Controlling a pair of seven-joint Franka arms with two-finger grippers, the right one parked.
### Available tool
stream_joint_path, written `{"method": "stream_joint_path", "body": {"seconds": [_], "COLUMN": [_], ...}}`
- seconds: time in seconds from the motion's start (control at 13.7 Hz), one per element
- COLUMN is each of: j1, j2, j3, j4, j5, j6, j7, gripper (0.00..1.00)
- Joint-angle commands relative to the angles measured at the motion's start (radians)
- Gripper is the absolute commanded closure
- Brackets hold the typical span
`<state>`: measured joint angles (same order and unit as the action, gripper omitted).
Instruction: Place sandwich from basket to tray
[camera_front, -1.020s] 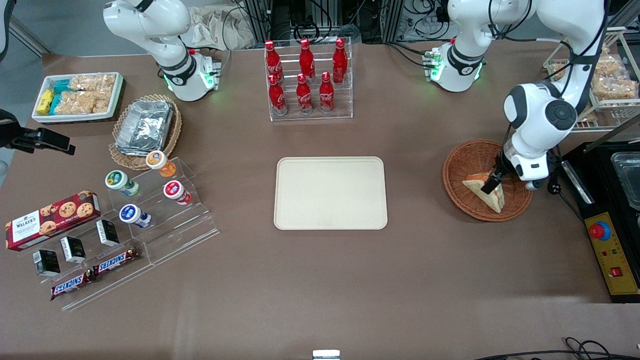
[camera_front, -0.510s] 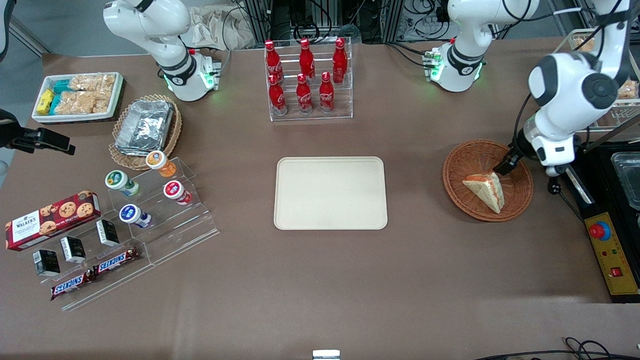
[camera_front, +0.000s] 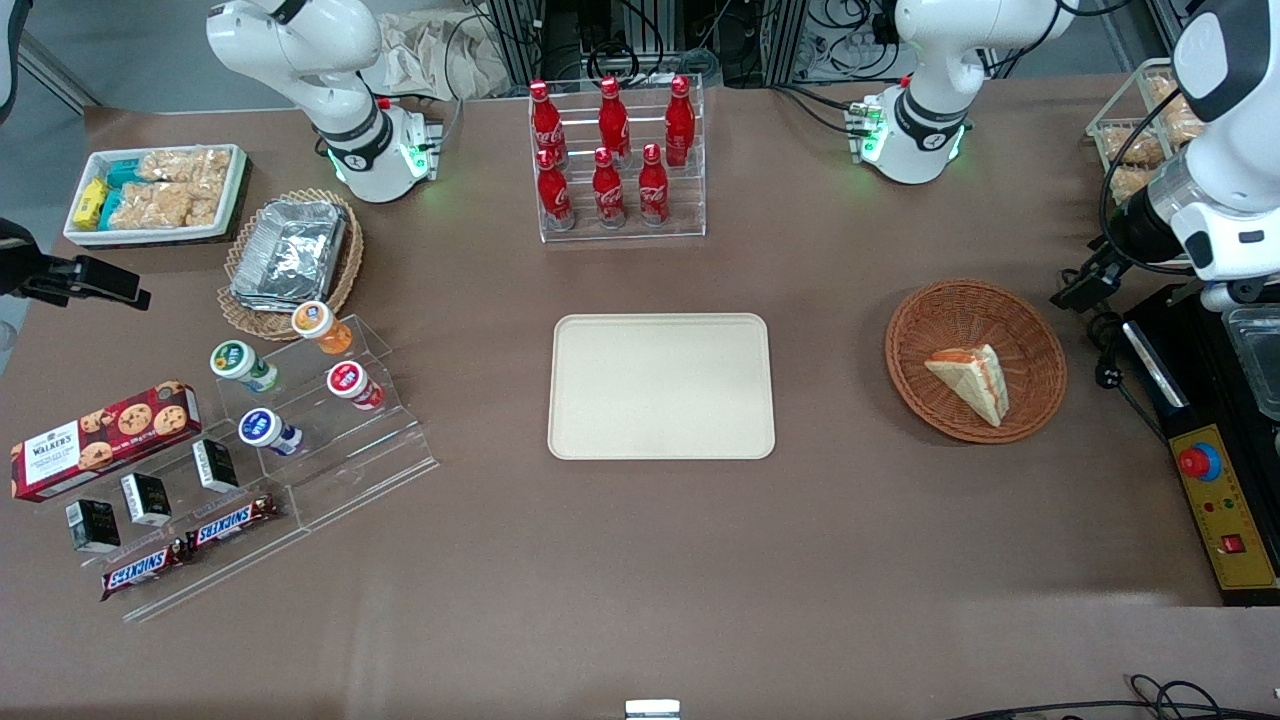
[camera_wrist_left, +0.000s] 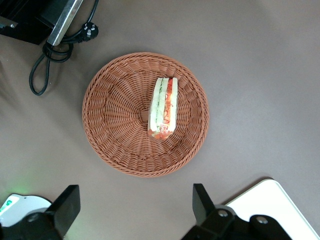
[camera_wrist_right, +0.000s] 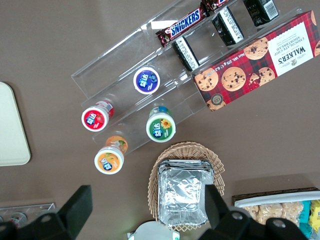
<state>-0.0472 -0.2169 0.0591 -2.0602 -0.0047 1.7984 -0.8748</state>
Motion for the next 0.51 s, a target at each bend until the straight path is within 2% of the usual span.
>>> {"method": "stream_joint_path", "body": {"seconds": [0.0, 0.29, 0.44], "j1": [-0.007, -0.007, -0.007], "j2": [0.007, 0.022, 0.071], "j3": [-0.01, -0.021, -0.021], "j4": [-0.041, -0.21, -0.222], "j5": [0.014, 0.003, -0.006], "j6": [0.08, 0.343, 0.368], "j7": [-0.029, -0.035, -0.035], "gripper": [0.0, 0.0, 0.0]}}
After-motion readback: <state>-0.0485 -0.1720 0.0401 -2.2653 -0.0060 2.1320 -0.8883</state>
